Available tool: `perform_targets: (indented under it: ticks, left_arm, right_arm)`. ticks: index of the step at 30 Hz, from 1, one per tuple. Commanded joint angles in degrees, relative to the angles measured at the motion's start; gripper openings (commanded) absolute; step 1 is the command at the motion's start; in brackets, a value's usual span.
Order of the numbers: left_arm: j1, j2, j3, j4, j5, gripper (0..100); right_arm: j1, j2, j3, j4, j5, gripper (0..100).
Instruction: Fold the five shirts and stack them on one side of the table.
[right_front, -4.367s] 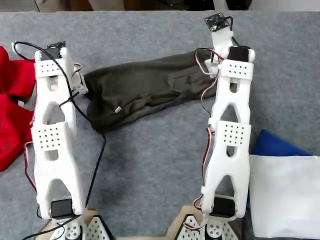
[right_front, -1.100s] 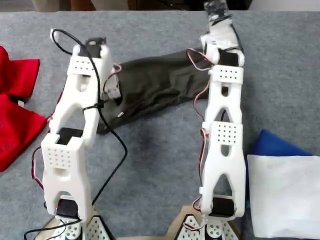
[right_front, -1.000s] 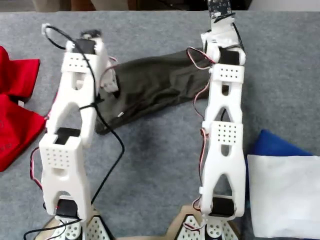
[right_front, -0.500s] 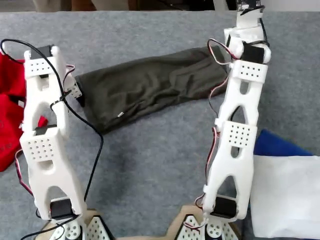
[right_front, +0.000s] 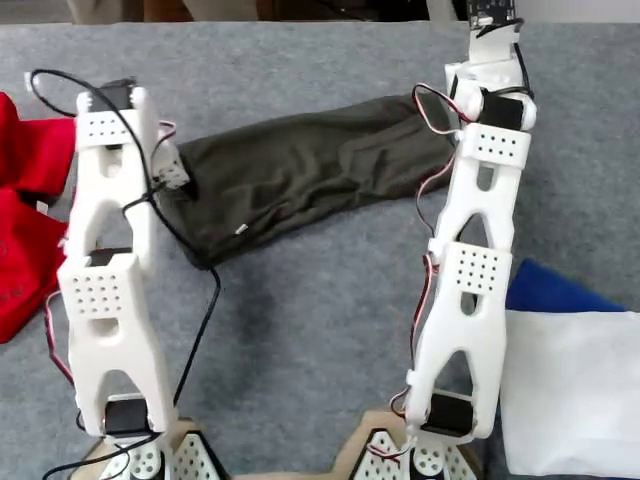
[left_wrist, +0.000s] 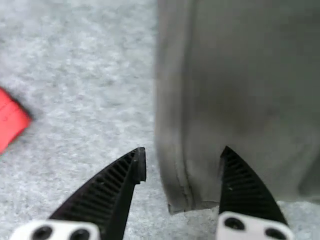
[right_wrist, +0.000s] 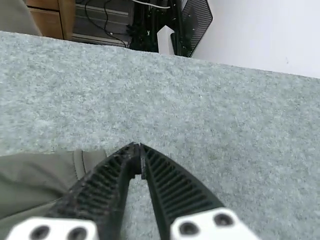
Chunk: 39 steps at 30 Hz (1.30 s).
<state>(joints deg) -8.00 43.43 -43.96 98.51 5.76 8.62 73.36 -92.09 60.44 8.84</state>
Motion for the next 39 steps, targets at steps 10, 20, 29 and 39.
perform_targets:
  ticks: [10, 20, 29, 39]
  left_arm:
    - [-2.9, 5.76, -4.66, -0.62, -1.32, 25]
    - [1.23, 12.09, -4.22, -1.93, -0.88, 20]
    - [2.9, 17.19, -9.85, -1.49, 3.6, 13]
    - [0.18, 17.27, -16.0, -1.58, 2.46, 2]
  right_arm:
    - [1.1, -0.22, -2.51, -0.88, 0.97, 0.7]
    - [1.1, -0.22, -2.51, -0.7, 0.97, 0.7]
    - [1.71, -0.13, -2.51, -0.62, 0.97, 0.7]
    - [2.07, -0.13, -2.51, -0.79, 0.97, 0.7]
